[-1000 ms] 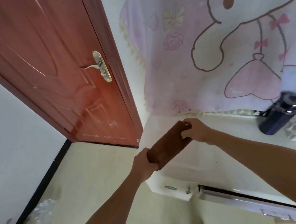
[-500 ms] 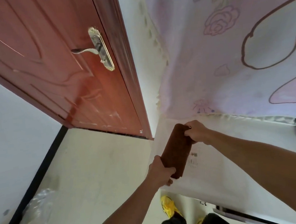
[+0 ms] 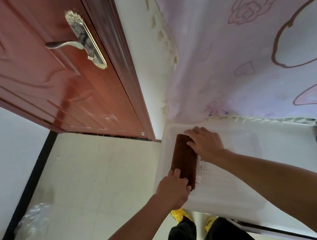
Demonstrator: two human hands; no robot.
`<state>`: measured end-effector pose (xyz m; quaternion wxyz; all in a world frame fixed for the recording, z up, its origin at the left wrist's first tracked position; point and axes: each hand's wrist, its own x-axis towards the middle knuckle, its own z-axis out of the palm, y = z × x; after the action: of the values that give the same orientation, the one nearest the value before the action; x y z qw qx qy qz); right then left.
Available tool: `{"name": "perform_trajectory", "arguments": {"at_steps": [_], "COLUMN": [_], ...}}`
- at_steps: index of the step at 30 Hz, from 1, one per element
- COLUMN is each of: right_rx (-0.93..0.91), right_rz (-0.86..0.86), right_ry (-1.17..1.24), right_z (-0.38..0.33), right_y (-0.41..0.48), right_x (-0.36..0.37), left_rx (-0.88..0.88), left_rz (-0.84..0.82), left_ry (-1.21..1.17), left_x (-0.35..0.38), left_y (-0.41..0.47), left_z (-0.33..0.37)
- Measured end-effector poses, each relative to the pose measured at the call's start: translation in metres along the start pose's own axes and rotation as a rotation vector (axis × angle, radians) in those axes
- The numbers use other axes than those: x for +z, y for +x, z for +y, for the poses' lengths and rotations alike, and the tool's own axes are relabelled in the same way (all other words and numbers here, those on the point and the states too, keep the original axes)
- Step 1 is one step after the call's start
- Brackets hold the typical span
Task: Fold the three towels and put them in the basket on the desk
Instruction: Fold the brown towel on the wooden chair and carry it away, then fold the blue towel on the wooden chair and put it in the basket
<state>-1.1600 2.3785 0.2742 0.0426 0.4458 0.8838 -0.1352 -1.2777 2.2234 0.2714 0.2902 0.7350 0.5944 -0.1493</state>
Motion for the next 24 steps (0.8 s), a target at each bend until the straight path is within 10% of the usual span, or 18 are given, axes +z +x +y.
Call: {"name": "perform_trajectory", "arguments": {"at_steps": [10, 18, 24], "right_rx": [-0.121, -0.225, -0.405], "right_rz": [-0.252, -0.463, -0.116], "right_ry": [0.076, 0.106, 0.024], "right_z": [0.01, 0.018, -0.02], "right_y": [0.006, 0.019, -0.002], "right_x": [0.026, 0.0, -0.04], "left_rx": [0.036, -0.267, -0.6], "left_rz": [-0.049, 0.102, 0.438], "left_ry": [0.103, 0.028, -0.261], "left_x": [0.012, 0.01, 0.03], "left_y": [0.006, -0.024, -0.095], "left_z": [0.008, 0.053, 0.107]}}
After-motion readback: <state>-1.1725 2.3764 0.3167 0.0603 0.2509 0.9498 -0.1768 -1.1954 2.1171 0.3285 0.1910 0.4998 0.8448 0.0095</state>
